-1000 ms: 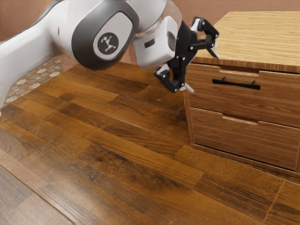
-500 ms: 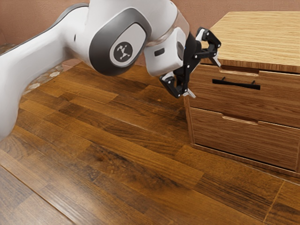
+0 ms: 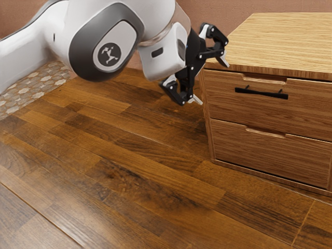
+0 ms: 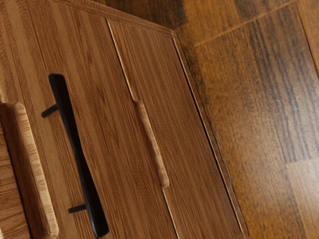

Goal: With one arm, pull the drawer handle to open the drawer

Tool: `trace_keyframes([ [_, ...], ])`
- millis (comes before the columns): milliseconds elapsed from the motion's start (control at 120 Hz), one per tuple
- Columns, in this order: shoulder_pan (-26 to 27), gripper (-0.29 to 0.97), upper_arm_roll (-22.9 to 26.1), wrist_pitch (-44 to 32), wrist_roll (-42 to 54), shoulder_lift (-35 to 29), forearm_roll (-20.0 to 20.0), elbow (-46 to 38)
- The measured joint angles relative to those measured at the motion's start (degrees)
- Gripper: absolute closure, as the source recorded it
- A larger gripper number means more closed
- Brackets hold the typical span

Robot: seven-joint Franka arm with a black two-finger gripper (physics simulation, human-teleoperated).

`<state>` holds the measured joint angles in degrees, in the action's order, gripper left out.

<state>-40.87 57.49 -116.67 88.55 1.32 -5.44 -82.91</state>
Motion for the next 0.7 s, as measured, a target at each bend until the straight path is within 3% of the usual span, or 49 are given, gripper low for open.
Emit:
trace_keyframes([
  [117, 2.7, 0.0, 0.0, -0.08, -1.85, 2.33, -0.53, 1.01],
  [233, 7.1, 0.0, -0.23, -0.22, -3.41, 7.75, -6.7, 3.82],
  [375, 8.36, 0.0, -0.62, -1.3, -5.0, 11.92, -10.72, 4.4],
  [700, 11.79, 0.0, -1.97, -2.69, -7.64, 14.06, -16.92, 4.3],
])
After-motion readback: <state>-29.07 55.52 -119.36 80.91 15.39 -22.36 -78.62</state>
